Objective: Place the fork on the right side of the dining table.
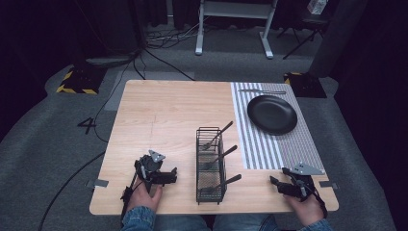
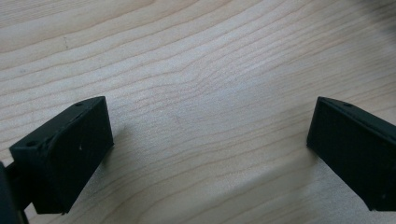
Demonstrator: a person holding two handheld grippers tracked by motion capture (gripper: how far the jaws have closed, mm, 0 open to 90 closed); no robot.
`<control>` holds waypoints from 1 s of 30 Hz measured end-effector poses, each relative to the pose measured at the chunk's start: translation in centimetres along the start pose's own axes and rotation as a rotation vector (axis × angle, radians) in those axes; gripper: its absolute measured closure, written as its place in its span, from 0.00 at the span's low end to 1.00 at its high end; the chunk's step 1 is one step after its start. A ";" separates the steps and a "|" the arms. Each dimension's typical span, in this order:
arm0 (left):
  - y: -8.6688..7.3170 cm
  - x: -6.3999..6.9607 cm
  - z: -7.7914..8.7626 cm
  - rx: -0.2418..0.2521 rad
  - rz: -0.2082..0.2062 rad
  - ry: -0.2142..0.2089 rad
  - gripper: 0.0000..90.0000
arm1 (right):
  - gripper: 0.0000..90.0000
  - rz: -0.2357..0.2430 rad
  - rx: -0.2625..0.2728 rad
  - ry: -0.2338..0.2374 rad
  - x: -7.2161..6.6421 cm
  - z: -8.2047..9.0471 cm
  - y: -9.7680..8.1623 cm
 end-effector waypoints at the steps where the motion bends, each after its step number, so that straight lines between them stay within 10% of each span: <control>1: 0.0 0.0 0.0 0.000 0.000 0.000 0.00 | 0.39 0.000 -0.003 0.000 0.0 0.0 0.0; 15: 0.0 0.0 0.0 0.001 0.003 0.000 0.00 | 0.48 -0.070 0.042 0.099 -1.5 2.8 1.4; 30: 0.0 0.0 0.0 0.000 0.003 0.000 0.00 | 0.51 -0.017 0.086 0.122 -4.3 7.2 3.4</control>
Point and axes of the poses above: each handheld gripper's, and its own axes: z roughly backward along the jaws, y roughly out of its top, x roughly to its right, the point moved 9 cm from there along -z, roughly forward along the jaws, and after that the axes turned 11 degrees about -x, right-handed, at the moved point
